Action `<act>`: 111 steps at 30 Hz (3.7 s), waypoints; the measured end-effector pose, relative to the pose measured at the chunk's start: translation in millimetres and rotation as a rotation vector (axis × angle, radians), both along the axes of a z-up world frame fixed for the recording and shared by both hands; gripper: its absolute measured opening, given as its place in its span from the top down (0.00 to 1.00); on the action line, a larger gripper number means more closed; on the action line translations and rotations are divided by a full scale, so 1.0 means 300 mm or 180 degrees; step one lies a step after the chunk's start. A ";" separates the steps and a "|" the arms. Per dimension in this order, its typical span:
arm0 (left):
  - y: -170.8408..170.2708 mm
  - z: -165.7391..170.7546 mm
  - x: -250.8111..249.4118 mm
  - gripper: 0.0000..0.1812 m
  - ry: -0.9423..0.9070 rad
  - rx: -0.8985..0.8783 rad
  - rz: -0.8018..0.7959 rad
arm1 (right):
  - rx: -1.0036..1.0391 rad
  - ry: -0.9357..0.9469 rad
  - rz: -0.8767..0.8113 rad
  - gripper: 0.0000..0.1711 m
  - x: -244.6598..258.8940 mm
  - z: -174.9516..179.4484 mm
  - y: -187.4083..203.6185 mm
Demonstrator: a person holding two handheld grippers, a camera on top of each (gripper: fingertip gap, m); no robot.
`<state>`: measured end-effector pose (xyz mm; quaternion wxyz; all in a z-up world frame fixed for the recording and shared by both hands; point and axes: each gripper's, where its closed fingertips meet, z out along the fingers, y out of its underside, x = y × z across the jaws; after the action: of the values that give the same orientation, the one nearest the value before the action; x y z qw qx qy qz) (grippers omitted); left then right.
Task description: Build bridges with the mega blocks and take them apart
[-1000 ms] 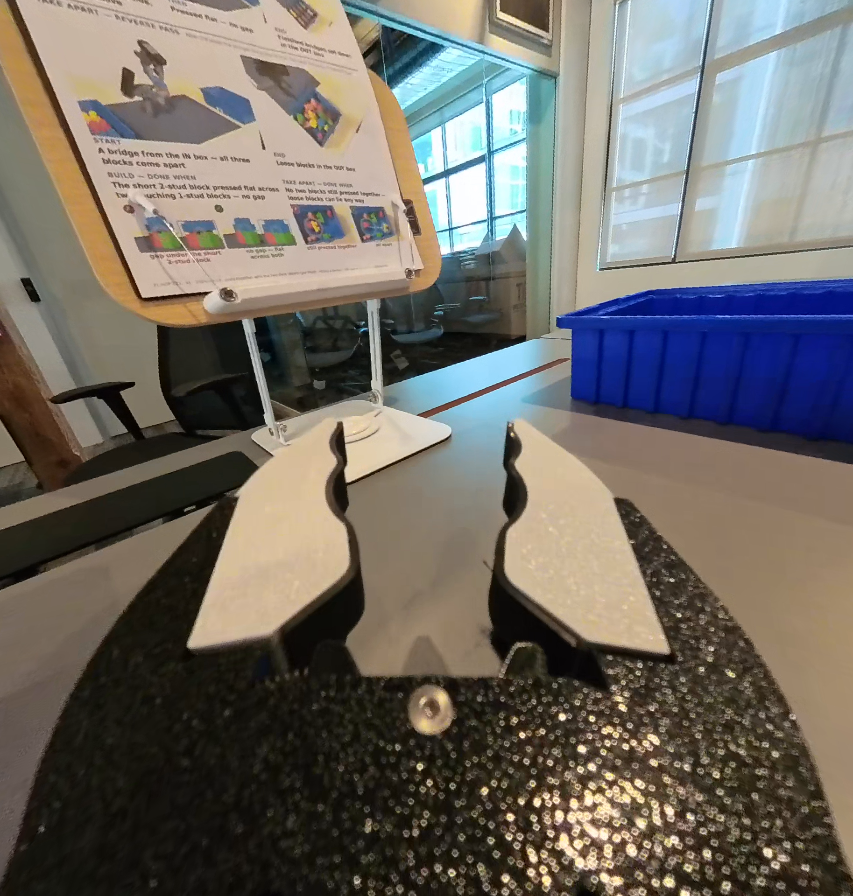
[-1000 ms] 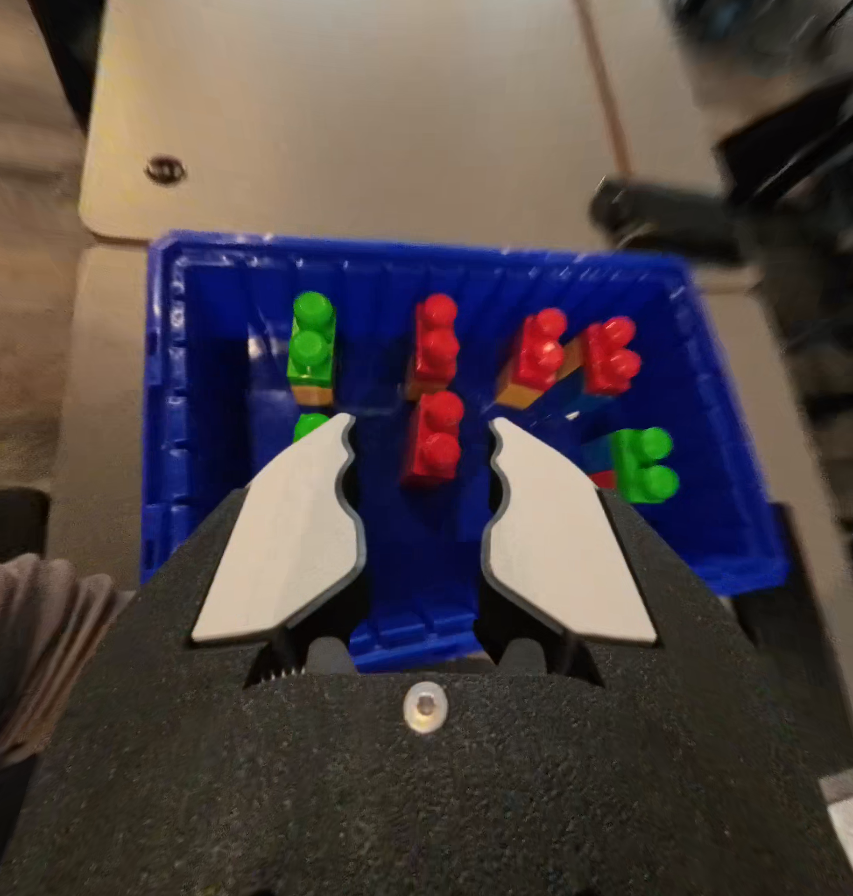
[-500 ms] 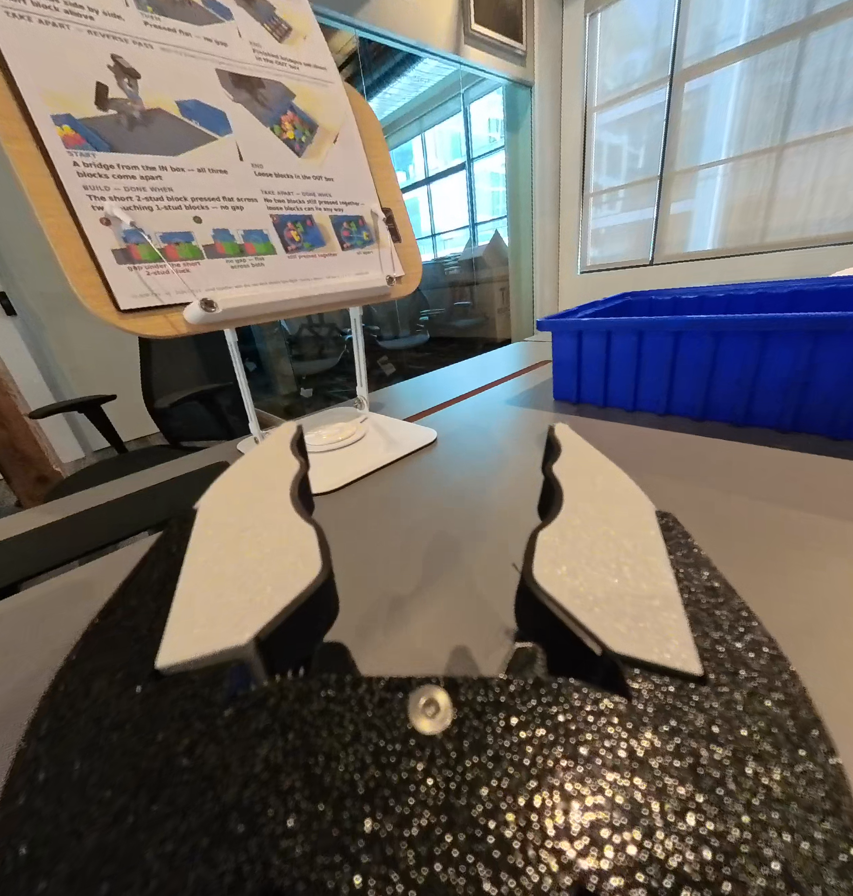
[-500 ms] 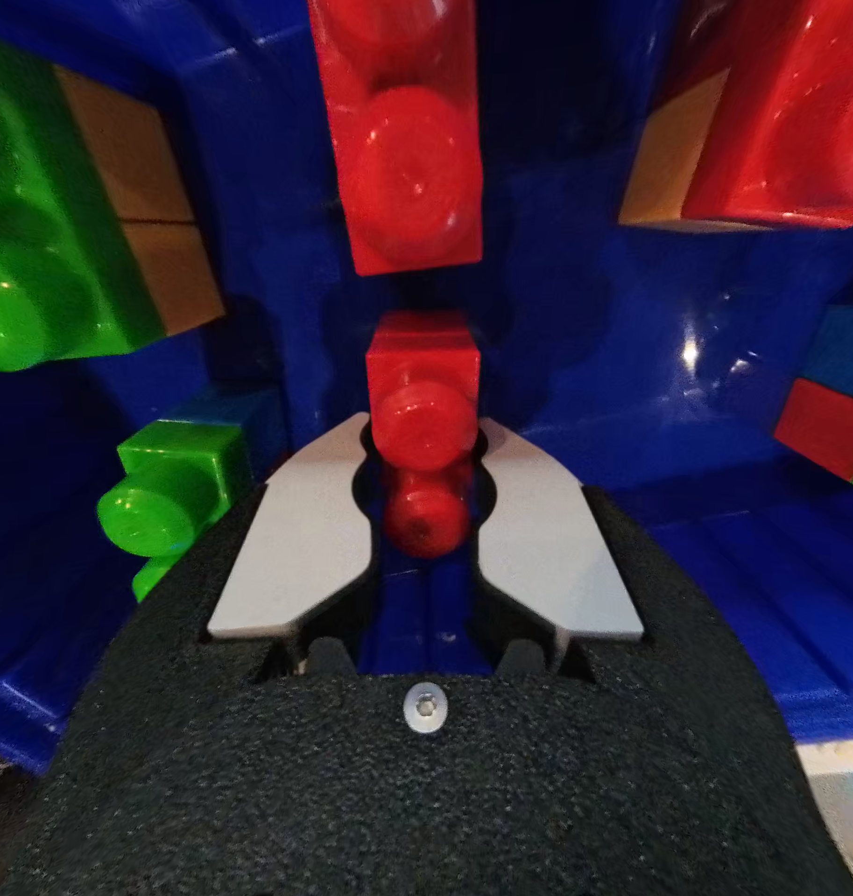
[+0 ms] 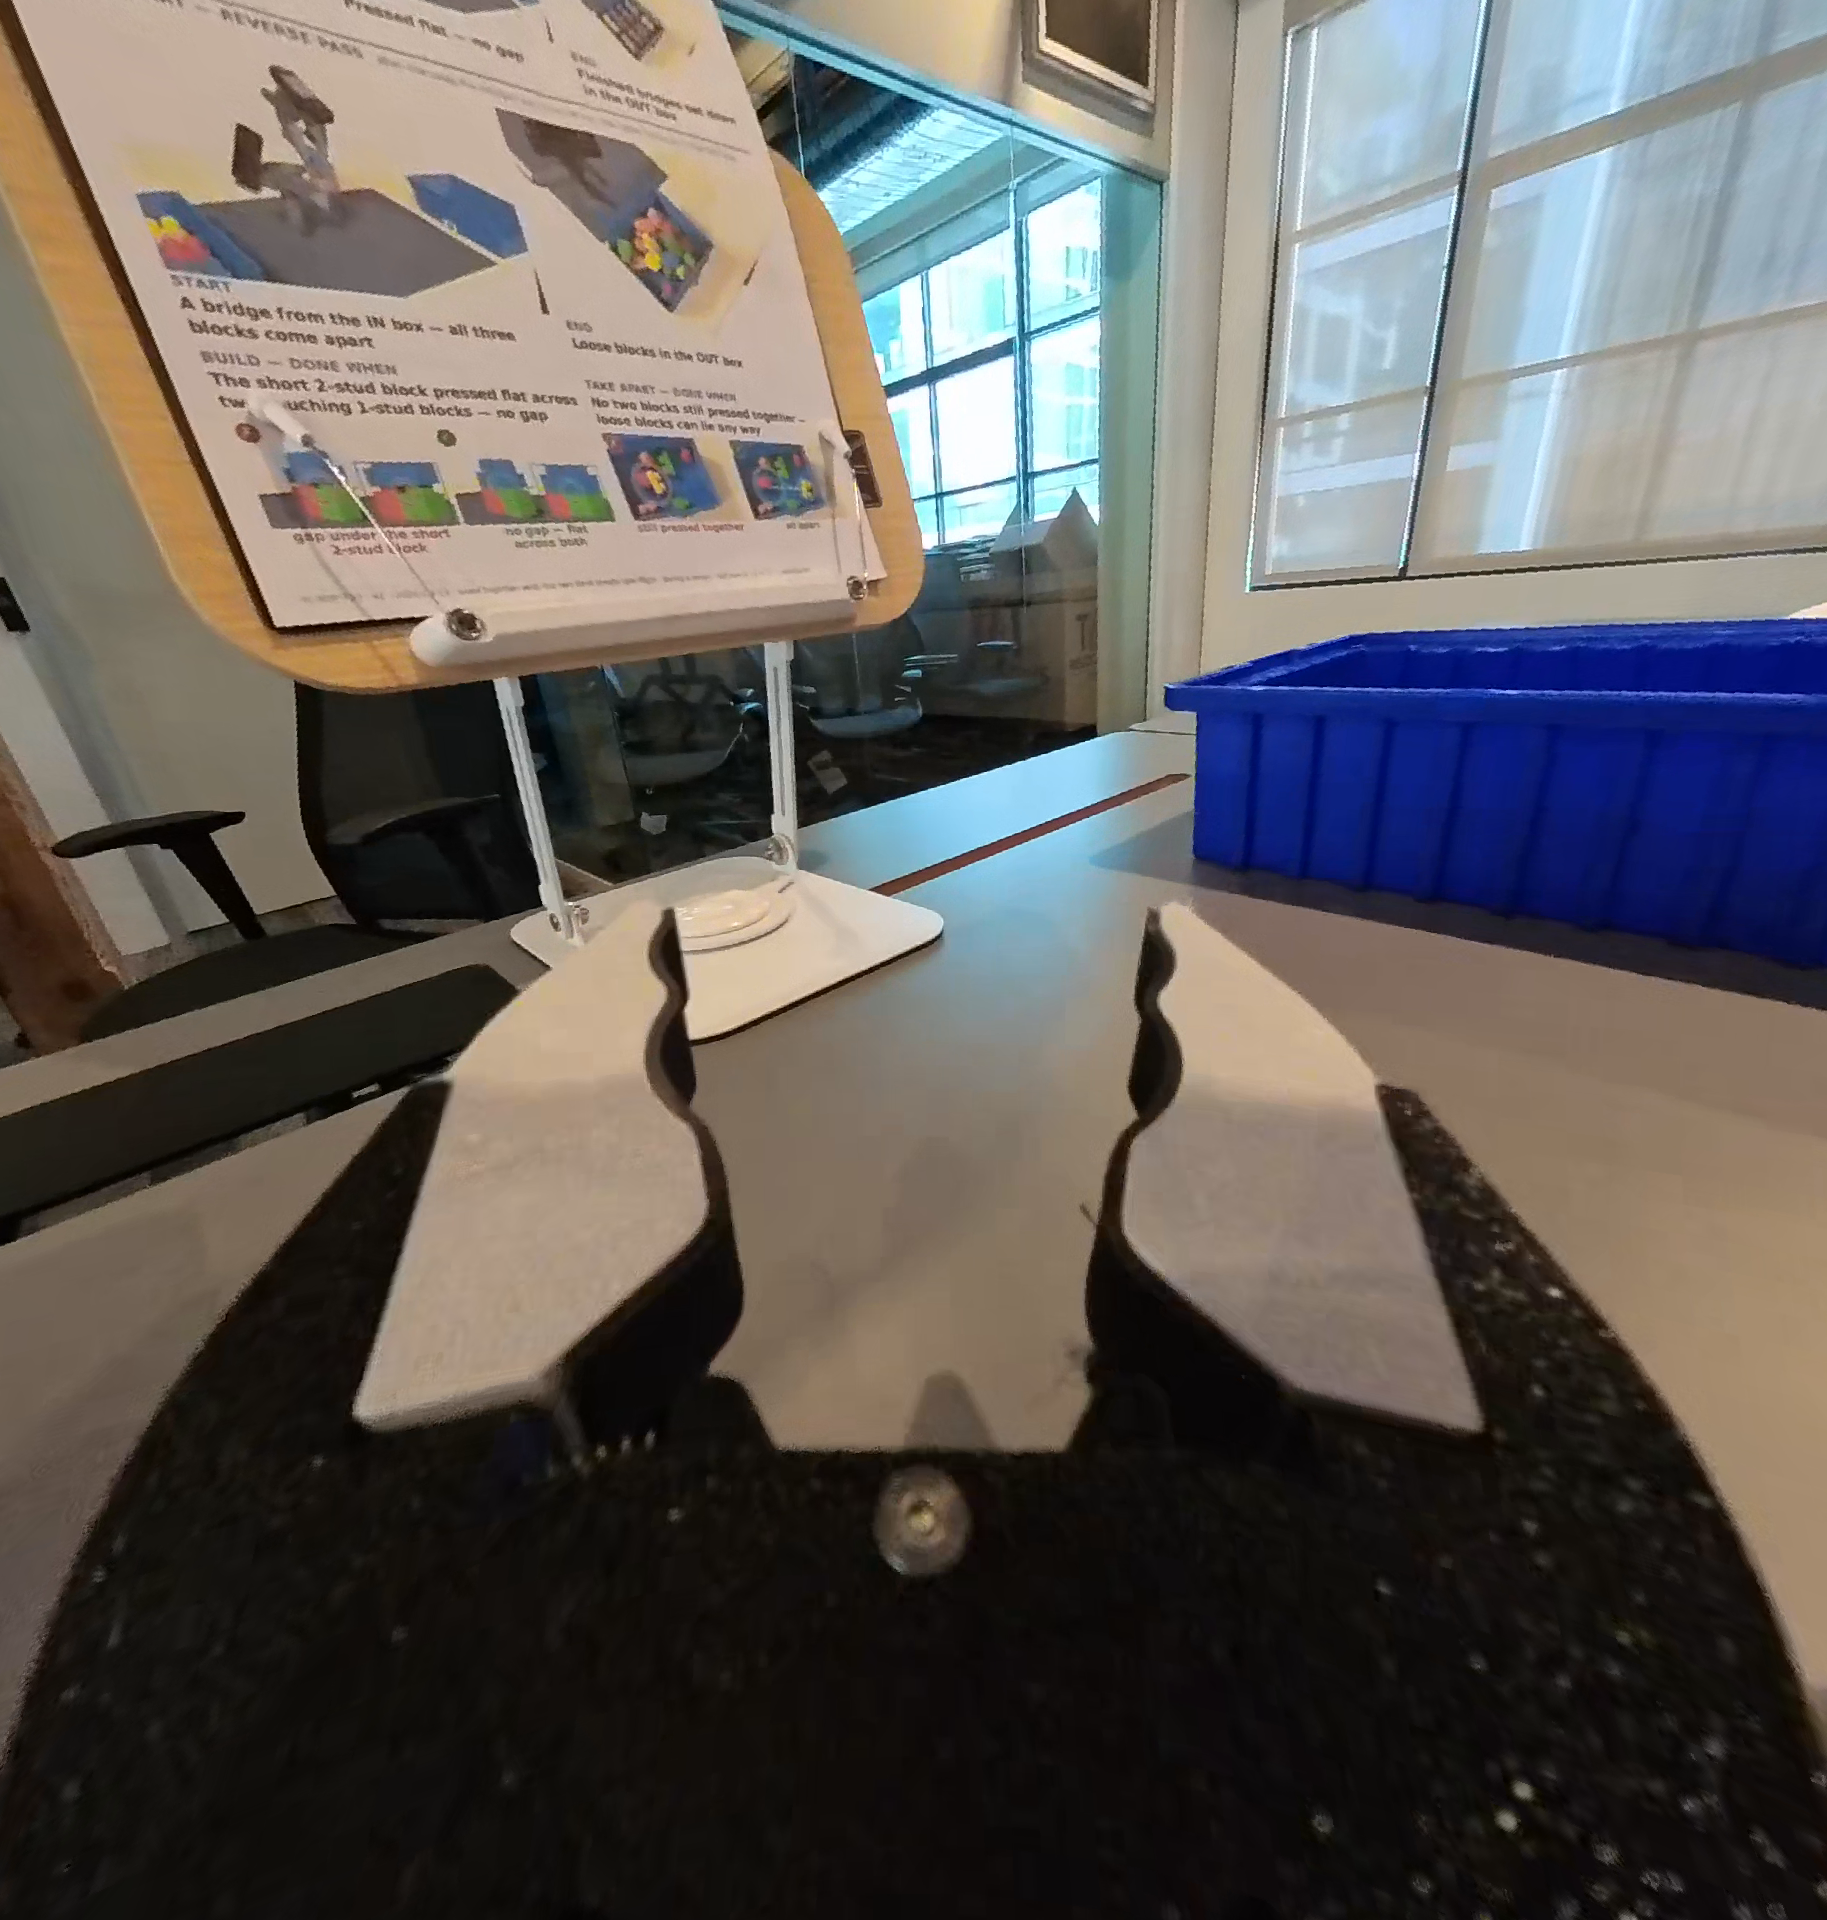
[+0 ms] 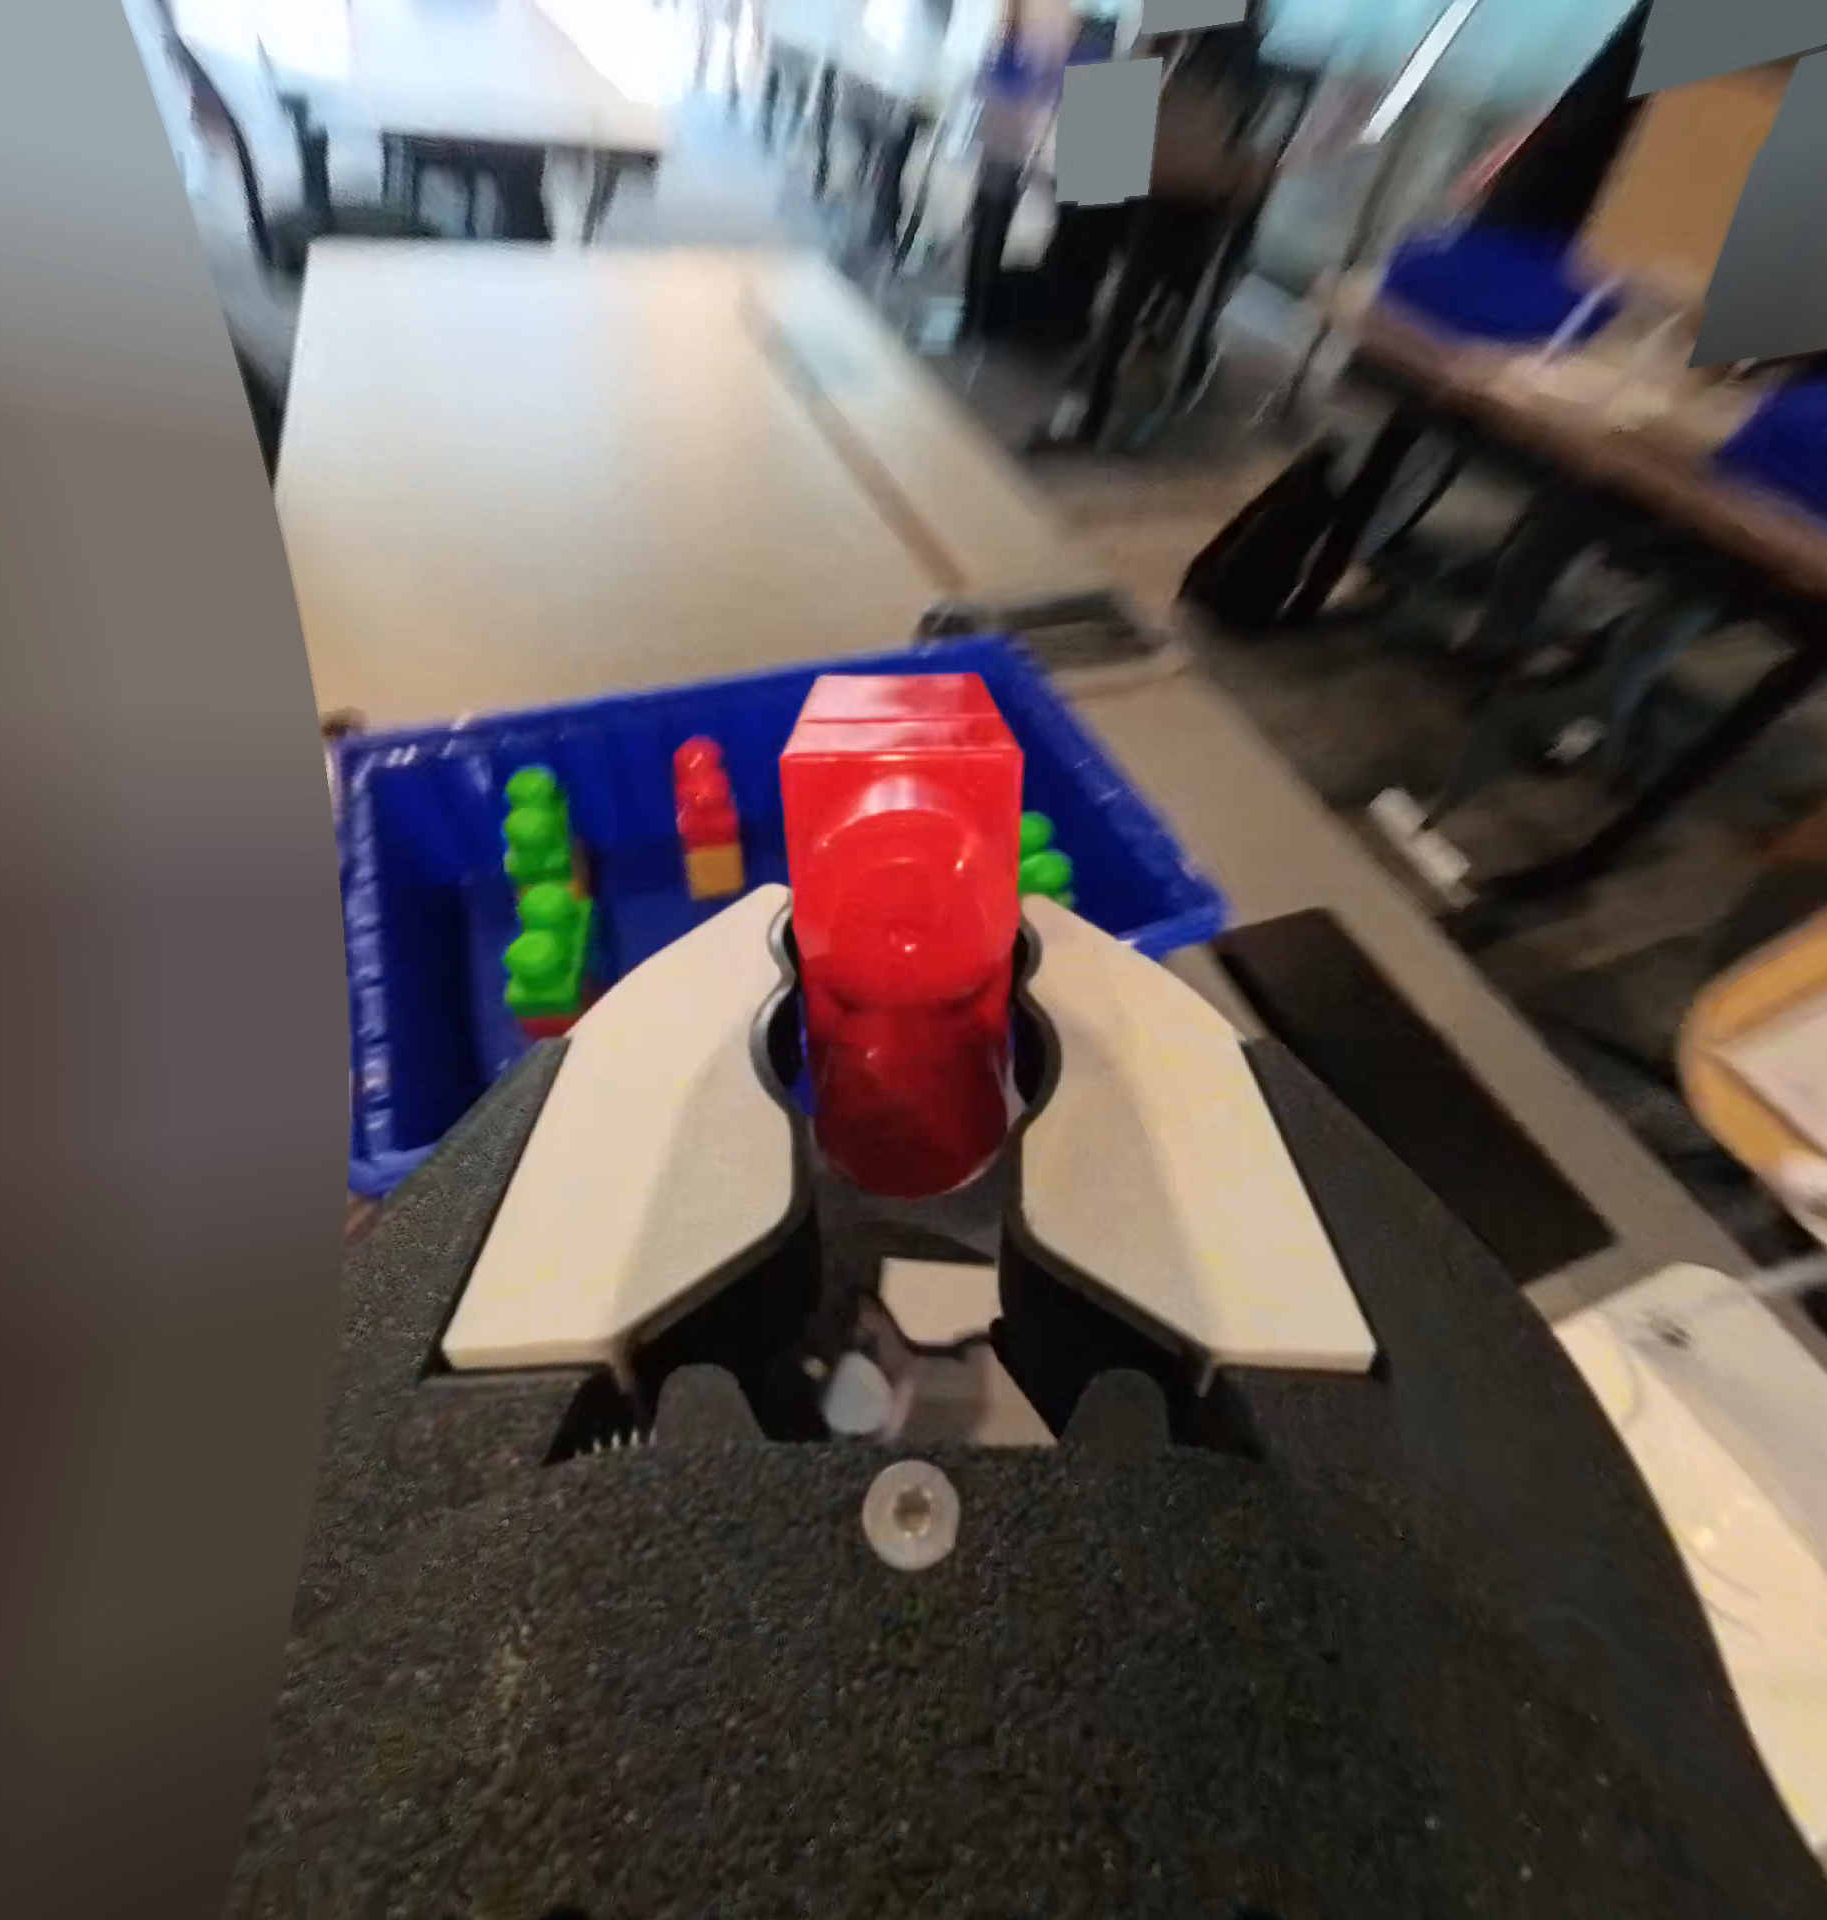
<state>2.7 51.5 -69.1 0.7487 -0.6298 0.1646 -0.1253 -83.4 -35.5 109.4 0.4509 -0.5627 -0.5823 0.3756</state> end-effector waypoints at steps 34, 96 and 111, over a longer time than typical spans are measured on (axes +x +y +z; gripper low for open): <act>-0.075 0.006 0.102 0.64 0.0110 0.0167 -0.0828 | -0.0103 0.0590 -0.0265 0.78 0.496 -0.698 0.241; -0.173 0.001 0.186 0.80 -0.0822 -0.0690 -0.2417 | -0.1006 0.1088 0.0801 0.63 0.495 -0.643 0.124; -0.184 0.011 0.182 0.80 -0.0882 -0.0644 -0.2520 | -0.1332 0.0642 0.0904 0.71 0.465 -0.696 0.098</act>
<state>57.4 -3.8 -65.9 0.5924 -0.5656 0.2784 -0.5017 56.2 -5.9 -99.5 0.3232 -0.5160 -0.5173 0.6014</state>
